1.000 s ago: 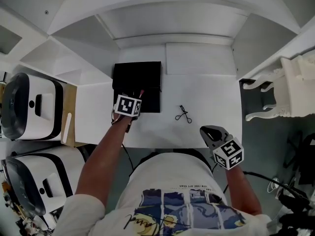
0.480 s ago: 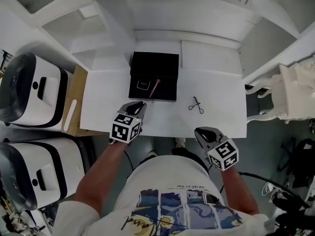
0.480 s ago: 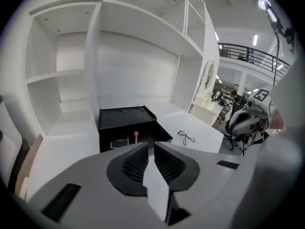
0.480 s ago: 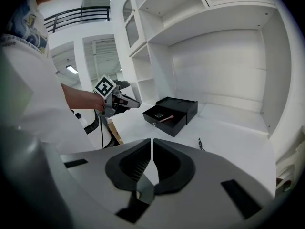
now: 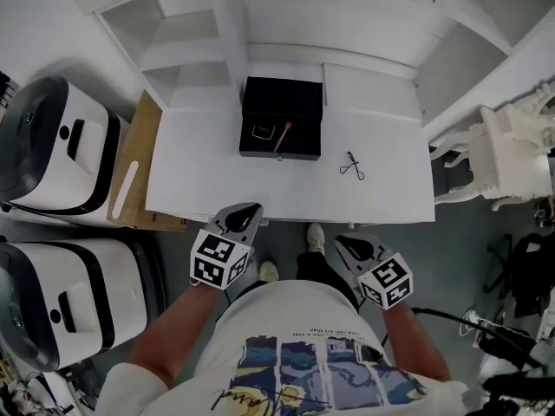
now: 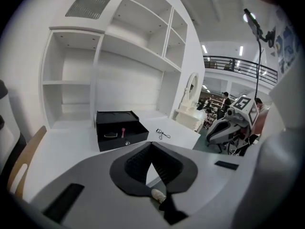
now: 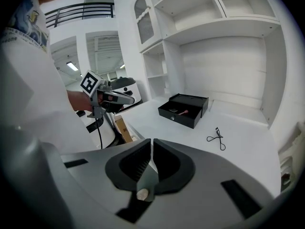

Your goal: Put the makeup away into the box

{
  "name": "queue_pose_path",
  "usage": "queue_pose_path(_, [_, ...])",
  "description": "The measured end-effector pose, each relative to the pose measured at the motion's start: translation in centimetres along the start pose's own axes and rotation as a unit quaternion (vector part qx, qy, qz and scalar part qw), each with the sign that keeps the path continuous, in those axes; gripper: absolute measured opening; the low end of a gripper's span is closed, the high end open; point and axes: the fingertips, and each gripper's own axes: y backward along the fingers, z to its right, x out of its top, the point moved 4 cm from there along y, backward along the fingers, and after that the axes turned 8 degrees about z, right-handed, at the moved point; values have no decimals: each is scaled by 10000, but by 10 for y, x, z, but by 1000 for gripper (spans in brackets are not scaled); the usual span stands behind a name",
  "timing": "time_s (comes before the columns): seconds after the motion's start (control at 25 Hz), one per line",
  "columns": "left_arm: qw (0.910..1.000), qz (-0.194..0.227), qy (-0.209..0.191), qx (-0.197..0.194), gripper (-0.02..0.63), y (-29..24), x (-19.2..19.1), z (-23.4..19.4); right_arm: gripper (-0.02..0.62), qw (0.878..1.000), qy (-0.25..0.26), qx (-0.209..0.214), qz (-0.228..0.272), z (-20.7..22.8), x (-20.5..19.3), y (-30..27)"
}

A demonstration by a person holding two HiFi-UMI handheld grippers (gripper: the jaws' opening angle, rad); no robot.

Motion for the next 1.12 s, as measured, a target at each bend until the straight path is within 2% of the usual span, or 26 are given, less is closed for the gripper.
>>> queue_pose_path(0.28, [9996, -30, -4, -278, 14, 17, -25, 24, 35, 9998, -70, -164, -94, -32, -20, 14])
queue_pose_path(0.52, [9982, -148, 21, -573, 14, 3, -29, 48, 35, 9994, -119, -303, -81, -27, -26, 30])
queue_pose_path(0.76, [9943, -303, -75, -1022, 15, -51, -23, 97, 35, 9989, -270, -389, -13, 5, -34, 52])
queue_pose_path(0.96, [9944, -342, -129, -996, 17, -112, -6, 126, 35, 9987, -303, -405, 51, 52, -32, 72])
queue_pose_path(1.12, [9954, -514, -81, -807, 25, -163, -1, 131, 35, 9985, -390, -381, 73, 86, -37, 85])
